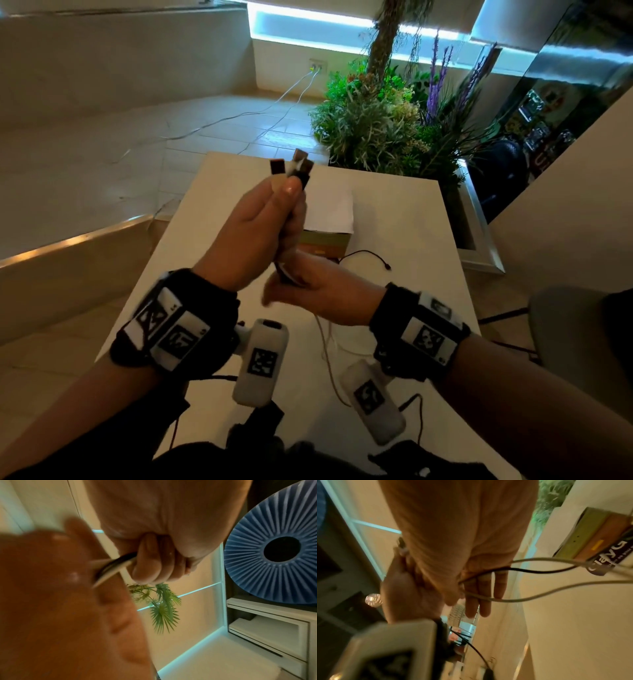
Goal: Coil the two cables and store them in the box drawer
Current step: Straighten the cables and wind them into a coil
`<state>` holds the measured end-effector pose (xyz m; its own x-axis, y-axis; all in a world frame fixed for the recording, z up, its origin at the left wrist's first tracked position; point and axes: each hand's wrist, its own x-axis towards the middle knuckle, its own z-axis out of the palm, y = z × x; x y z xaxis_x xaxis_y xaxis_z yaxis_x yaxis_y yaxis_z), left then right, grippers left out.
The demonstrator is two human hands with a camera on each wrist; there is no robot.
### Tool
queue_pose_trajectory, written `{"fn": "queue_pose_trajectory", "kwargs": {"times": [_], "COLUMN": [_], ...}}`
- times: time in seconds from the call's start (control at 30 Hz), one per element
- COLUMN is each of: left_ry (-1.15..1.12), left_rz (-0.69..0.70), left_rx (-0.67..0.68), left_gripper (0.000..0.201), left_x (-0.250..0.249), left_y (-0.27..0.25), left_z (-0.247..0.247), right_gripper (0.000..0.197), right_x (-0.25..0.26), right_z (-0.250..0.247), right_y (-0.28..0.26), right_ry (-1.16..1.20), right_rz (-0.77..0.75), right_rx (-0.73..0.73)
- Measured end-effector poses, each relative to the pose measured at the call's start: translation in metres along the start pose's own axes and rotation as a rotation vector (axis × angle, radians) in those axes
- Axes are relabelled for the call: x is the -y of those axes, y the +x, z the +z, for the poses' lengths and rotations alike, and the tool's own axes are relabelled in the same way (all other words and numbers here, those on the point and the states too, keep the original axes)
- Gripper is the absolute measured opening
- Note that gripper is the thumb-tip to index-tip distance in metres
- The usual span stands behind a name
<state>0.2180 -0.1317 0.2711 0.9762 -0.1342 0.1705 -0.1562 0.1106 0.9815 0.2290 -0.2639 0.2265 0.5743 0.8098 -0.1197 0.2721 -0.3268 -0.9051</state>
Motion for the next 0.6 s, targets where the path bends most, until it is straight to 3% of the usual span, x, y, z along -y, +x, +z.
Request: {"fn": "queue_pose_trajectory", "kwargs": {"times": [0.03, 0.2, 0.3, 0.43, 0.5, 0.6], "left_ry": [0.009, 0.014, 0.028, 0.038, 0.043, 0.051], "left_rz": [0.007, -0.003, -0.007, -0.015, -0.019, -0.02], "left_rx": [0.023, 0.032, 0.001, -0.03, -0.03, -0.023], "left_gripper": [0.03, 0.029, 0.029, 0.031, 0.034, 0.037], "left_x": [-0.006, -0.038, -0.053, -0.066, -0.068, -0.07], "left_y": [0.001, -0.002, -0.006, -0.008, -0.01, -0.014], "left_z": [0.002, -0.009, -0.018, -0.035, -0.043, -0.055], "right_gripper": [0.01, 0.02, 0.022, 0.023, 0.02, 0.016], "right_x": [0.001, -0.039, -0.063, -0.113, -0.125, -0.124], "right_z": [0.002, -0.024, -0.052, -0.087, -0.104, -0.137], "right_y": [0.001, -0.002, -0.009, -0.018, -0.019, -0.029], "right_ry": [-0.051, -0.248, -0.369, -0.794, -0.744, -0.69], "right_rz": [-0.014, 0.088, 0.254, 0.565, 0.665, 0.676], "right_rx": [-0.02, -0.064, -0.012, 0.026, -0.016, -0.027]}}
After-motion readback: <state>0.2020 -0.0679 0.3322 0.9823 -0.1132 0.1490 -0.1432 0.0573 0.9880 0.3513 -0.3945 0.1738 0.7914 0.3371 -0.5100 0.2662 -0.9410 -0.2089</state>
